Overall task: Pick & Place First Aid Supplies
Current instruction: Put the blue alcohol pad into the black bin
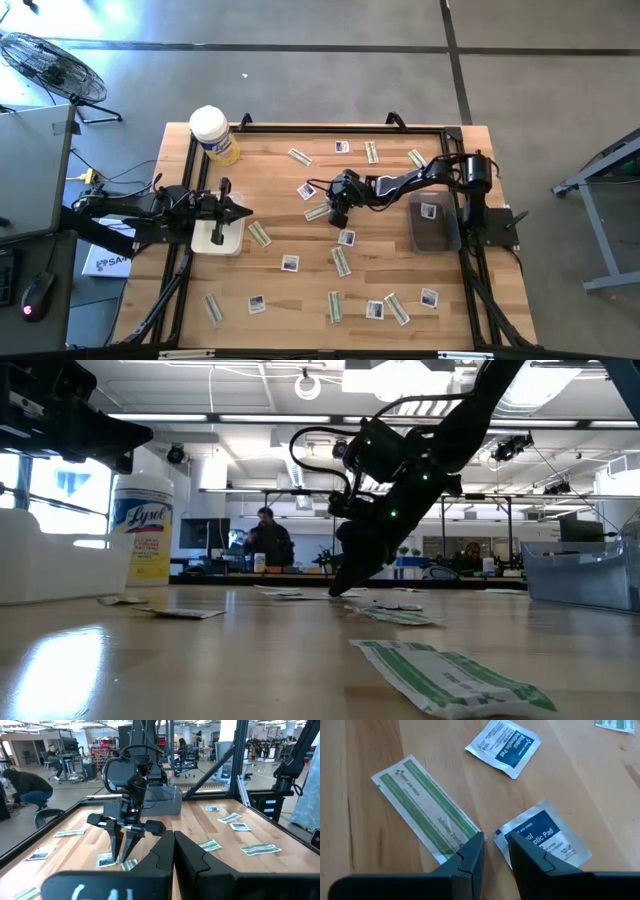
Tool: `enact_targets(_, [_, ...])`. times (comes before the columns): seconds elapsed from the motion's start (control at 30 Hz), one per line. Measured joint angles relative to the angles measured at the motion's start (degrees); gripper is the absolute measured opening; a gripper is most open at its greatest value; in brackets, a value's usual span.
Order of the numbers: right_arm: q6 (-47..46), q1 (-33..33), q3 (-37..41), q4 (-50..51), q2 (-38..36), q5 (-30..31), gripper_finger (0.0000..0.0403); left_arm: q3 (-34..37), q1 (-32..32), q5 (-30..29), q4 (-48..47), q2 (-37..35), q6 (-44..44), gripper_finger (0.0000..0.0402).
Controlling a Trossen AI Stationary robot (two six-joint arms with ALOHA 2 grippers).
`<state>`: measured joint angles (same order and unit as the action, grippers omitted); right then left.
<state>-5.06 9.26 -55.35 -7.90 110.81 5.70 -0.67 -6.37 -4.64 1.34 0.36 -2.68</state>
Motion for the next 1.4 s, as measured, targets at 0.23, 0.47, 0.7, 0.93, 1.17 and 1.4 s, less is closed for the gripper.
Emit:
enact_targets(0.23, [-0.55,0.03,-0.21,-0.35,1.46,1.62,0.0081,0.00,0.00,-0.02,0.00,0.00,0.00,0.0001])
enact_targets(0.47, [-2.43,0.07,-0.22,0.59,1.72,4.24,0.0048,0.00,-0.02,-0.04,-0.01,0.00,-0.01,0.0001])
enact_targets(0.7, [-2.56,0.15,-0.22,0.85,1.75,4.59,0.0004,0.00,-0.01,-0.07,0.00,0.00,-0.01,0.0001])
enact_targets(0.93, [-3.96,0.17,-0.06,1.76,0.33,4.97,0.0006,0.00,-0.01,-0.09,-0.01,0.00,-0.01,0.0001])
enact_targets(1.17, [-7.58,0.15,0.07,3.28,-2.60,5.78,0.0004,0.00,-0.01,-0.02,-0.02,0.01,0.00,0.0001])
enact_targets(1.4, [-12.23,0.11,0.02,4.17,-3.13,5.76,0.0001,0.00,-0.02,-0.02,-0.02,0.00,-0.02,0.0001])
